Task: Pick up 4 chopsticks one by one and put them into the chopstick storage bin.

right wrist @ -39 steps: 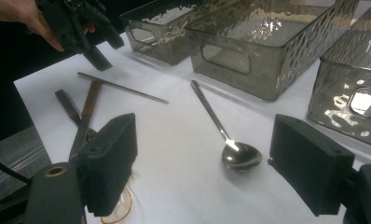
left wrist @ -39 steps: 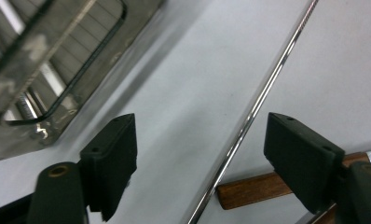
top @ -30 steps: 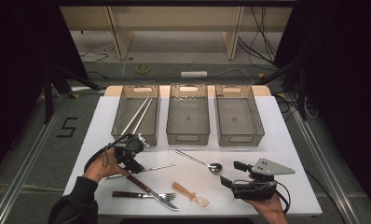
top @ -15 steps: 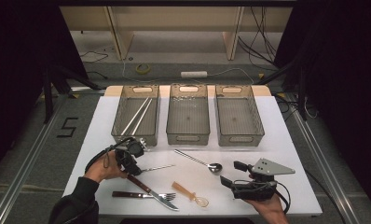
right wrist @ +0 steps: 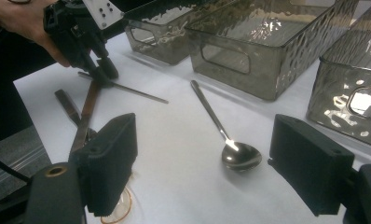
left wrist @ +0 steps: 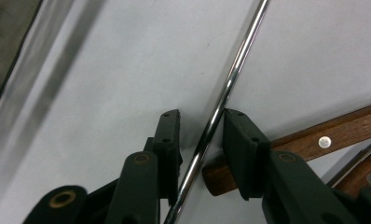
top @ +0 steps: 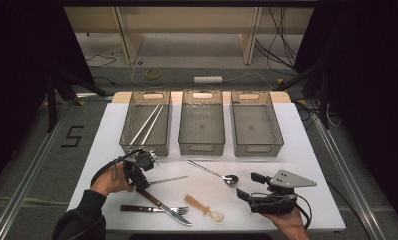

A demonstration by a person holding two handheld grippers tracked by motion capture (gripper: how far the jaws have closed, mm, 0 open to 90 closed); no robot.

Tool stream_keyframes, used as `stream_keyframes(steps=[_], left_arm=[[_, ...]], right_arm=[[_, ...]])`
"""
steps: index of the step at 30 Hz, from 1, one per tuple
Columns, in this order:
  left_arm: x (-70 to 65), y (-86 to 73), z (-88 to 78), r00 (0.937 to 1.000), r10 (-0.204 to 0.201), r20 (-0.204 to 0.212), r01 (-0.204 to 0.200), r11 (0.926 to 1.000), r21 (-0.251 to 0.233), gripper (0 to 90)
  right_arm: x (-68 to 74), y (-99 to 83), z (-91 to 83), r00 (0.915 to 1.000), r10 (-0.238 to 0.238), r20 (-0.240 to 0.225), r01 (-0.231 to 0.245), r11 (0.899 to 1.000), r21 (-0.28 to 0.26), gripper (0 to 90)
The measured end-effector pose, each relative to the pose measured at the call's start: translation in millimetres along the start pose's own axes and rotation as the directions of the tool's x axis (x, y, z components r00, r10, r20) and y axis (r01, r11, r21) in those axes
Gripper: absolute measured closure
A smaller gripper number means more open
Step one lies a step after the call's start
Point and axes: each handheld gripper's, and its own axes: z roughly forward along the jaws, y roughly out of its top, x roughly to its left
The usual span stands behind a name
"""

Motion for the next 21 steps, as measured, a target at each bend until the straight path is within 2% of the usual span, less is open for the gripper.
stream_keyframes(steps=[12,15,17,19,21], left_arm=[[1.5,-1.9,0.5,0.9997,-0.015,0.018,0.015,0.9999,-0.007,72.9],[2.0,-1.7,0.3,0.9998,-0.003,0.018,0.003,1.0000,-0.002,73.3],[1.9,-2.0,0.5,0.9997,-0.011,0.021,0.012,0.9999,-0.009,74.4],[2.5,-1.9,-0.2,0.9998,0.011,0.019,-0.011,0.9999,0.001,75.2],[1.8,-1.7,0.0,0.9997,0.014,0.020,-0.014,0.9999,0.000,76.6]], right_arm=[[0.3,-0.1,0.1,1.0000,0.000,0.002,0.000,1.000,0.002,24.1],[0.4,0.0,0.0,1.0000,0.000,0.003,0.000,1.000,0.000,24.0],[0.5,0.0,-0.1,1.0000,0.001,0.003,-0.001,1.000,0.000,24.0],[0.6,0.0,0.0,1.0000,0.001,0.002,-0.001,1.000,0.000,24.1],[0.7,0.0,0.0,1.0000,-0.001,0.003,0.001,1.000,0.001,24.1]])
